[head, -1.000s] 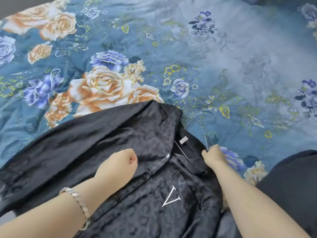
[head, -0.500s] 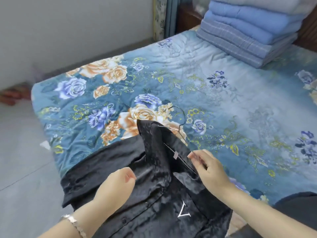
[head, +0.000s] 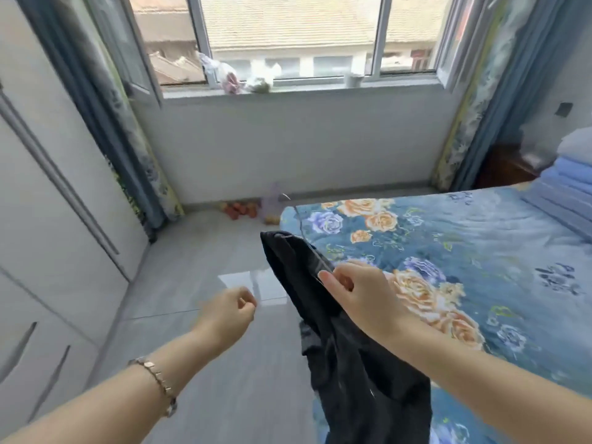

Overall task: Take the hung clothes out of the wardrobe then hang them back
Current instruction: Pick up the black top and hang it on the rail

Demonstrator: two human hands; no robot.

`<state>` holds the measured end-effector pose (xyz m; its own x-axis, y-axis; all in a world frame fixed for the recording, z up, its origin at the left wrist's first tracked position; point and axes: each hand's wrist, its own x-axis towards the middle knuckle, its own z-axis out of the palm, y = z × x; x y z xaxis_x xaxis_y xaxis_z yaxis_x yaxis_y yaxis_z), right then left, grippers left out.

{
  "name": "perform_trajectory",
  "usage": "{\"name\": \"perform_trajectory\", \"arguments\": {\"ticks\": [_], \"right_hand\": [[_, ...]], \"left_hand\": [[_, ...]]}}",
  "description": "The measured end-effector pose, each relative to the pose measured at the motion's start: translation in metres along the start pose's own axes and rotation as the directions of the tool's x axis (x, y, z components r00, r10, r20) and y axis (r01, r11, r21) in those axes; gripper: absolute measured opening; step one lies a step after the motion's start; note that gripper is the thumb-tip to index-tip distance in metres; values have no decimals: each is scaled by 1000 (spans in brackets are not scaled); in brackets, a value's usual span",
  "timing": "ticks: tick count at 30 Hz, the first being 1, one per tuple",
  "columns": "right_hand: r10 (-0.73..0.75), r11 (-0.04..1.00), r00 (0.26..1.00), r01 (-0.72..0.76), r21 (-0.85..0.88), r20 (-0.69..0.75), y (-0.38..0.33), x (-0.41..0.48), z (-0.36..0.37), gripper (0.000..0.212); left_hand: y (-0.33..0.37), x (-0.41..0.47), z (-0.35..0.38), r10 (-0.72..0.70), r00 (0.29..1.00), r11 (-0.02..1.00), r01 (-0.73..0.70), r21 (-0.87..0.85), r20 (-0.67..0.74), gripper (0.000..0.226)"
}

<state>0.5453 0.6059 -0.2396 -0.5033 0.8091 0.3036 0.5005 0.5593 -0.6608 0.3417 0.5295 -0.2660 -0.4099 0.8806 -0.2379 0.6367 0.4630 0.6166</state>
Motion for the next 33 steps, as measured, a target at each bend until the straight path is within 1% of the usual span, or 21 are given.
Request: {"name": "perform_trajectory", "arguments": {"ticks": [2, 5, 7, 9, 12, 16, 18, 20, 23, 24, 26, 28, 30, 32, 33], "right_hand": [[-68, 997, 994, 69, -15, 88, -64, 3, 14, 50], [-135, 989, 964, 145, -26, 230, -155, 1, 37, 49], [-168, 986, 948, 167, 25, 271, -210, -2, 53, 50], [-213, 977, 922, 194, 88, 324, -264, -6, 68, 48], [-333, 943, 839, 305, 134, 430, -337, -15, 86, 44], [-476, 879, 722, 397, 264, 502, -416, -28, 113, 42], [-545, 838, 650, 447, 314, 529, -449, -35, 127, 39], [-605, 794, 574, 486, 364, 553, -481, -43, 141, 36], [-693, 716, 454, 519, 466, 560, -528, -57, 166, 30], [-715, 695, 426, 523, 494, 554, -545, -63, 173, 28], [-744, 667, 397, 500, 552, 538, -579, -75, 191, 26], [-759, 651, 391, 483, 586, 520, -612, -88, 209, 26], [-783, 621, 382, 519, 588, 490, -648, -105, 228, 25], [-782, 622, 396, 535, 572, 480, -688, -121, 247, 25], [-769, 638, 413, 540, 549, 488, -708, -128, 257, 24]], "left_hand": [[-30, -36, -51, -32, 998, 999, 32, -8, -57, 25], [-77, -92, -123, -105, 985, 994, 108, 16, -137, 22], [-106, -129, -165, -155, 966, 987, 158, 0, -207, 20], [-135, -168, -202, -221, 932, 975, 221, -34, -286, 19], [-172, -226, -247, -325, 865, 944, 322, -75, -382, 20], [-209, -300, -291, -451, 766, 866, 500, -16, -457, 18], [-221, -337, -308, -517, 699, 814, 579, -33, -494, 18], [-233, -373, -325, -573, 606, 763, 640, -90, -552, 17], [-252, -428, -343, -646, 460, 702, 670, -239, -609, 22], [-256, -446, -347, -668, 414, 683, 672, -287, -619, 23], [-264, -482, -352, -701, 313, 635, 683, -360, -641, 22], [-272, -513, -356, -725, 230, 595, 685, -421, -650, 22], [-283, -542, -363, -739, 153, 552, 696, -459, -656, 23], [-296, -569, -376, -736, 89, 512, 721, -467, -671, 22], [-302, -581, -384, -734, 73, 498, 734, -462, -675, 21]]}}
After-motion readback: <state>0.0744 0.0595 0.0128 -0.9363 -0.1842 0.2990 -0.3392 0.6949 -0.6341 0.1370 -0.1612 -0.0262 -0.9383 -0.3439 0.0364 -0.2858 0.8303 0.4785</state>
